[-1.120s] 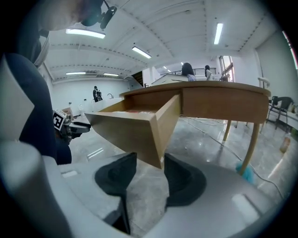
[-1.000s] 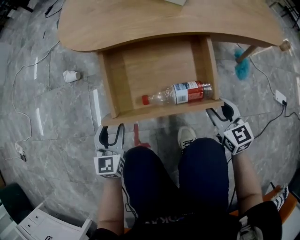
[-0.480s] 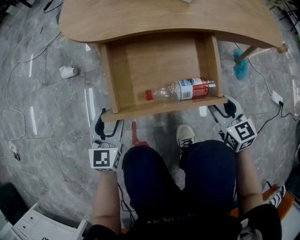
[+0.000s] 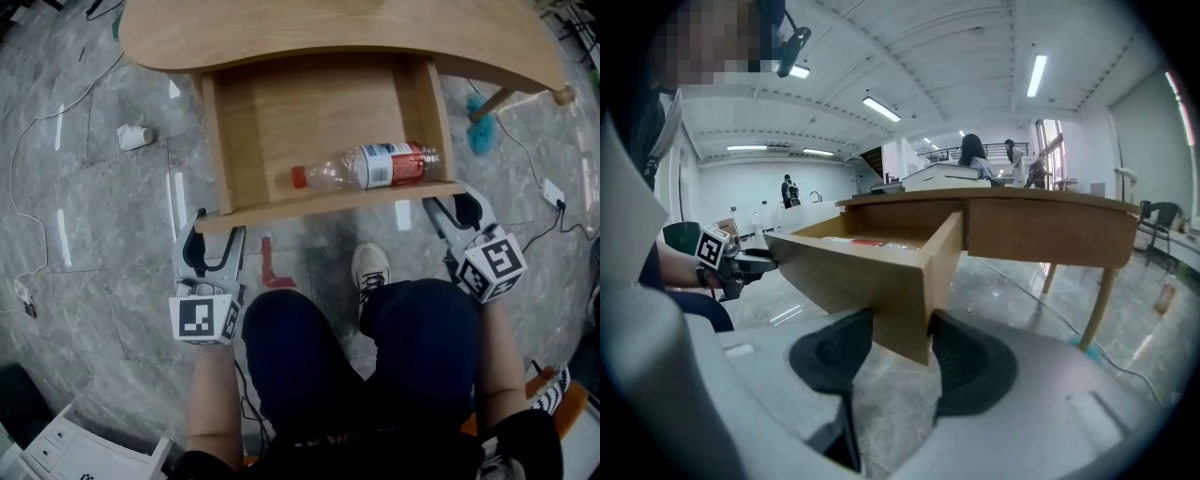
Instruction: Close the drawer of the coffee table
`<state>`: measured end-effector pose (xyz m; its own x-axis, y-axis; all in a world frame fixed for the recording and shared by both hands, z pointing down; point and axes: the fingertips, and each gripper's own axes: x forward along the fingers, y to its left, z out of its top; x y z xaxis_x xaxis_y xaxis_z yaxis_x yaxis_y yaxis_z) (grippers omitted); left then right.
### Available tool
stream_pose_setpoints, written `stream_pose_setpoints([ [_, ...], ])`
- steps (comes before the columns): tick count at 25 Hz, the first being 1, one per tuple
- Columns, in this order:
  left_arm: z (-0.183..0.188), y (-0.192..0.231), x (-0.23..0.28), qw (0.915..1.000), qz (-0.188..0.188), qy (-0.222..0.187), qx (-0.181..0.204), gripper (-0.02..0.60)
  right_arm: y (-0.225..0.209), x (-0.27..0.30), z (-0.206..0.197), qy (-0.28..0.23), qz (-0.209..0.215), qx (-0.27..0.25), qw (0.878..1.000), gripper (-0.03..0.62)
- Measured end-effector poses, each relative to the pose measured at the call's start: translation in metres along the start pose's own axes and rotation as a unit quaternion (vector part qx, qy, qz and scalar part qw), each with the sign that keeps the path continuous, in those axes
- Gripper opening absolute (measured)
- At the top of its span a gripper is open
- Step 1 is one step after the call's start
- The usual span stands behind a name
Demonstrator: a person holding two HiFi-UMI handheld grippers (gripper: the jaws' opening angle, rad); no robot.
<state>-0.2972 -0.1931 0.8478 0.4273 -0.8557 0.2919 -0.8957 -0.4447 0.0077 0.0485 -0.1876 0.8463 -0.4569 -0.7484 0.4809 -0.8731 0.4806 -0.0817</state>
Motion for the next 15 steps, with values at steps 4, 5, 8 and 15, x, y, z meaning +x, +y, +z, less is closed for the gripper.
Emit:
stream_pose_setpoints([
  [4,0.010,-0.004,-0.007,0.9999,0.006,-0.015,0.001,0.267,-0.005,-0.006,0.010,-0.020,-0.008,-0.002,1.000,0.191],
  [5,0.012,-0.004,-0.007,0.9998,0.007,-0.018,0.001,0.267,-0.006,-0.005,0.012,-0.024,-0.009,-0.004,1.000,0.192],
  [8,0.016,-0.005,-0.002,0.9996,0.012,-0.025,0.002,0.267,-0.011,-0.002,0.018,-0.039,-0.009,-0.005,0.999,0.192],
  [15,0.037,0.019,0.030,0.9991,0.042,-0.006,0.003,0.267,-0.027,0.023,0.045,-0.039,-0.013,0.008,0.999,0.191],
])
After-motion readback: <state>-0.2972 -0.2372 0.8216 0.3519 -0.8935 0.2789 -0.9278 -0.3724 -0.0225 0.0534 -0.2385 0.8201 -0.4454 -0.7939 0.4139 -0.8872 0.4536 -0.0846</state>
